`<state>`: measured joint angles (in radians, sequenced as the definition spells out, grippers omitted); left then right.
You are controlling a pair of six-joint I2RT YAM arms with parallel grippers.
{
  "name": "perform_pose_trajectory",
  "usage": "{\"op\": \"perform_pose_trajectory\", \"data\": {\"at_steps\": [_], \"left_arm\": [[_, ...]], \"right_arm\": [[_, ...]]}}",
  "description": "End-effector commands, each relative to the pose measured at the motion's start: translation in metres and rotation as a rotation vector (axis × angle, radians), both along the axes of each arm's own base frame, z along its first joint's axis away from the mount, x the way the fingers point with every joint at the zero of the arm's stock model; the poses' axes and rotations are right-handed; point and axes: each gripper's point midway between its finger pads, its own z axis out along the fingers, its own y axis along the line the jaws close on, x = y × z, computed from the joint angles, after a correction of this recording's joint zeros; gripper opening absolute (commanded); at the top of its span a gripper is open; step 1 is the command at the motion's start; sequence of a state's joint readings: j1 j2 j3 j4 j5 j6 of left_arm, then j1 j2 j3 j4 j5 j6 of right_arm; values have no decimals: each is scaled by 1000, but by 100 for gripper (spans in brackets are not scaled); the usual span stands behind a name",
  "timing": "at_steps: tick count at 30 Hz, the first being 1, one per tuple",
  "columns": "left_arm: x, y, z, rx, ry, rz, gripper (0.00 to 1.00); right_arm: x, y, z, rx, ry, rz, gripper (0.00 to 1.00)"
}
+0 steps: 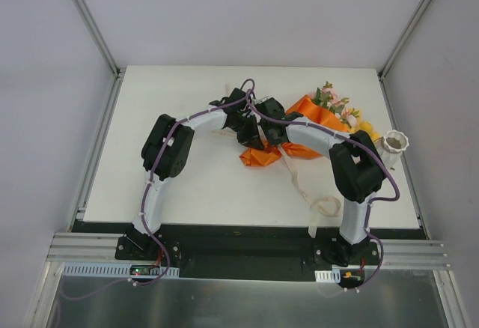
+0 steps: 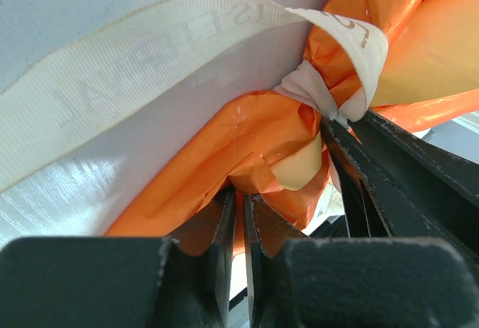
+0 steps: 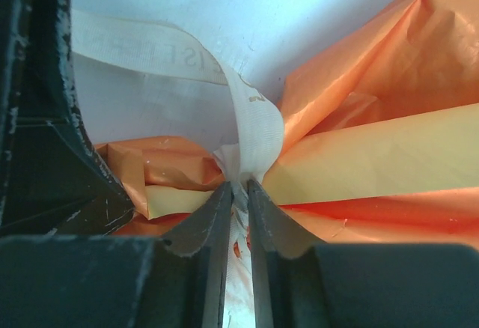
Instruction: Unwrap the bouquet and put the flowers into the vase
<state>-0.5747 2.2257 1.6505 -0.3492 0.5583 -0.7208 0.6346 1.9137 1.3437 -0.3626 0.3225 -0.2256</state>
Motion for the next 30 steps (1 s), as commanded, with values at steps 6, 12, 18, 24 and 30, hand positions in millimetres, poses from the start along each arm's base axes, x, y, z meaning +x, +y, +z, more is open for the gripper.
{"op": "perform_pose_trajectory", "data": {"at_steps": [6, 12, 18, 24, 30], "left_arm": [[-10, 0, -18, 47, 9, -39, 9], [-10, 1, -19, 51, 4, -41, 9], [-9, 2, -22, 54, 10, -38, 9], [-12, 2, -28, 61, 26, -37, 9], [-13, 4, -34, 74, 35, -33, 7]], "right_arm": [[-25, 3, -12, -67, 120, 160, 30], [-34, 4, -14, -47, 142, 189, 33], [-39, 4, -17, -32, 147, 192, 17], [-13, 6, 7, -83, 6, 115, 0], [10, 13, 51, -1, -208, -40, 0]]}}
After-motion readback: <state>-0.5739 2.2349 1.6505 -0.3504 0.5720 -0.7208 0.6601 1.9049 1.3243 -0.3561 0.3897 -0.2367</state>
